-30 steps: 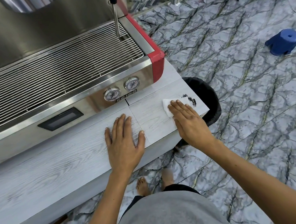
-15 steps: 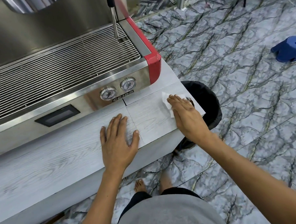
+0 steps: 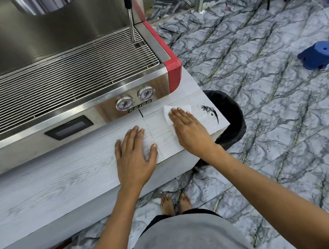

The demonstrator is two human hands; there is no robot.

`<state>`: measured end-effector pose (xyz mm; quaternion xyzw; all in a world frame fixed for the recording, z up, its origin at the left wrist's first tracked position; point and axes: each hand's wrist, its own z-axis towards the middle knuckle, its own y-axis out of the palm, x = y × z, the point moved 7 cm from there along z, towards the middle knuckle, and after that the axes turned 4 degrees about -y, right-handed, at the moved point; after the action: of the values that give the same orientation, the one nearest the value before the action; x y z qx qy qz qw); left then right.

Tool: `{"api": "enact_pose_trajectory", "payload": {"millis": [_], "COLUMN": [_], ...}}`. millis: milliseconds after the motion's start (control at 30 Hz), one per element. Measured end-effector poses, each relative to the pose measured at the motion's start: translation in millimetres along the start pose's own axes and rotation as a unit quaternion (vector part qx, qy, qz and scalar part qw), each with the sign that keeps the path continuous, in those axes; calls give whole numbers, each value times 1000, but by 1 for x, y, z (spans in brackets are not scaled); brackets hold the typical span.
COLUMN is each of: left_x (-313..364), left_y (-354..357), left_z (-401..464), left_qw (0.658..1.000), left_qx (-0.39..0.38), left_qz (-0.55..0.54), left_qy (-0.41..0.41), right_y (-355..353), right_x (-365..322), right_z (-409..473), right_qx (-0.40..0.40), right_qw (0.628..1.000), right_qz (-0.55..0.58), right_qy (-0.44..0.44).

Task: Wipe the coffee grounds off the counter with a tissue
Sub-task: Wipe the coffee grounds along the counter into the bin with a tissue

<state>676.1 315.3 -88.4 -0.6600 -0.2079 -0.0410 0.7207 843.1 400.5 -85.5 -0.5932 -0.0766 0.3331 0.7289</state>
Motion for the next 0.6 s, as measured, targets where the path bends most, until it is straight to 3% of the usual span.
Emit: {"api": "enact_pose_trajectory", "payload": {"millis": [600], "left_x": [0], "left_y": [-1], "left_z": [0], "left_qw": [1000], "left_qx": [0], "left_qz": [-17], "left_qy": [10], "right_y": [-13], "right_x": [34], "right_z": [-12], "right_qx": [-2], "right_qw": [995], "right_qz": [-18], "right_qy": [101]}}
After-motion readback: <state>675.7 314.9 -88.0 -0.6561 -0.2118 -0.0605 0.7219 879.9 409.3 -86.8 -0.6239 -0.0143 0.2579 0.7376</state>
